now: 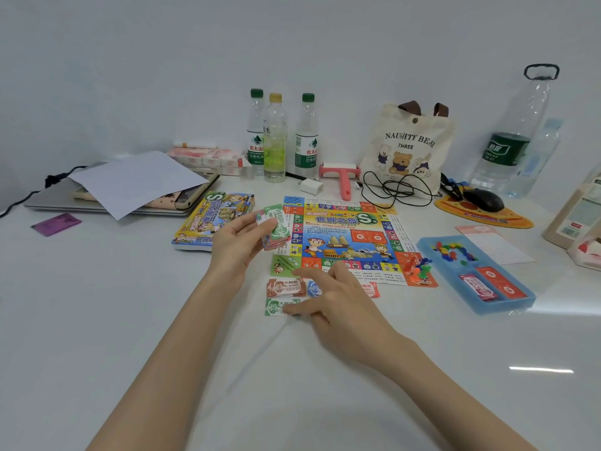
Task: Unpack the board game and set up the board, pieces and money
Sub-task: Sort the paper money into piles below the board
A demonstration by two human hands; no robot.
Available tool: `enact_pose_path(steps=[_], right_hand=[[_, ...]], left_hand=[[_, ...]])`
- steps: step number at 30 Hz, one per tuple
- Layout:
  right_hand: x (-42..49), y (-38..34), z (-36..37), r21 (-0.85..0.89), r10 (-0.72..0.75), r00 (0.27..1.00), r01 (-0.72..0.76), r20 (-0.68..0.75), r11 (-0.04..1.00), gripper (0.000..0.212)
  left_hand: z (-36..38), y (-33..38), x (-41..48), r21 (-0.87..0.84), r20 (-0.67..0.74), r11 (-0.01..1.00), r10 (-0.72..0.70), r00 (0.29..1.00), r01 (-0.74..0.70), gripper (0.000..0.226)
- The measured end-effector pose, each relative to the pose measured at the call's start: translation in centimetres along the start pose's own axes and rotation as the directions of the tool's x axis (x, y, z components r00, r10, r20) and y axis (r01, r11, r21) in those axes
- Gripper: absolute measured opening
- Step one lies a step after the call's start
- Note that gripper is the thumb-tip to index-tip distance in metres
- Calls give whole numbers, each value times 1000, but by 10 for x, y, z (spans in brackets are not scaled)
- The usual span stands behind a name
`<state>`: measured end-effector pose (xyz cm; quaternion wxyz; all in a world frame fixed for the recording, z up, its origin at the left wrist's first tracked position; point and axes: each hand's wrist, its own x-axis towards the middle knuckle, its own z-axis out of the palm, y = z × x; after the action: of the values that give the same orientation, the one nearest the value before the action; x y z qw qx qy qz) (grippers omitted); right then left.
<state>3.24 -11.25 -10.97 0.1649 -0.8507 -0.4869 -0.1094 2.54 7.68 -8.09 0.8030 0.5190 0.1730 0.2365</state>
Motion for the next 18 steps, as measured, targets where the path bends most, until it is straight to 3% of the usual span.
enact_pose_path(steps=[2, 4, 6, 9, 12, 18], right_hand=[[3, 4, 0, 34, 39, 988, -34, -149, 999, 35], [10, 7, -7, 216, 194, 950, -142, -243, 966, 25], [18, 10, -17, 424, 364, 902, -243, -231, 872, 17], [29, 17, -28, 611, 512, 826, -283, -238, 740, 14], [33, 25, -31, 660, 555, 791, -276, -257, 699, 15], [31, 29, -32, 641, 529, 808, -266, -259, 720, 6]], left_hand=[[0, 0, 0, 17, 25, 1000, -8, 1000, 7, 22], [2, 0, -2, 31, 77, 999, -30, 997, 28, 21], [6, -2, -6, 49, 117, 998, -49, 992, 44, 23], [13, -5, -12, 74, 172, 995, -79, 982, 67, 29], [17, -9, -16, 210, 246, 977, -92, 965, 39, 40], [20, -13, -19, 440, 307, 886, 3, 952, -144, 32]])
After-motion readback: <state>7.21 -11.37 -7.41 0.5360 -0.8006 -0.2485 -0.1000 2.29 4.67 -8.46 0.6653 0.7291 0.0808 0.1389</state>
